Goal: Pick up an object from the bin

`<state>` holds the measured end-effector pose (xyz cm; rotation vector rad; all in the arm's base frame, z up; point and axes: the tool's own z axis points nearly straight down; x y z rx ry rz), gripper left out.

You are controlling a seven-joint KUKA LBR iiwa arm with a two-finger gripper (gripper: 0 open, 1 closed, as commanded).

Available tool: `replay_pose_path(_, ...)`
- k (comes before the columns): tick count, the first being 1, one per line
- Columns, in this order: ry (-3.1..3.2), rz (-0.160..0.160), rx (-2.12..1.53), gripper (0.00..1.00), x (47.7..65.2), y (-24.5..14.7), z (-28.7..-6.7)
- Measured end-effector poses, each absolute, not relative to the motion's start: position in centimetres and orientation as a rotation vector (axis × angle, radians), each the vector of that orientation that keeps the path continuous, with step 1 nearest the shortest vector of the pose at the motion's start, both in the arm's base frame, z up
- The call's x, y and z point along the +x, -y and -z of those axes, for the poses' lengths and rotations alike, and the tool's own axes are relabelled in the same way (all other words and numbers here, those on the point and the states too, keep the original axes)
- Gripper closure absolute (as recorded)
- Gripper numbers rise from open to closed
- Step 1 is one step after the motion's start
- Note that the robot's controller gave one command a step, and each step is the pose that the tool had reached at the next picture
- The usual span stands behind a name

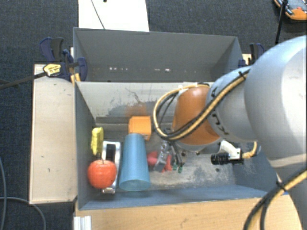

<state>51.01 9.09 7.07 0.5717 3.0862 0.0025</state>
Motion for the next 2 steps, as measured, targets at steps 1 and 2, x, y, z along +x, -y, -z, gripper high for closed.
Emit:
replay_pose_path(1, -3.087, -0.001, 0.572, 1.0, 50.95, -9.07, -7.3)
replay_pose_path(2, -3.089, 0.0, 0.573, 1.0, 50.92, -9.05, -8.15)
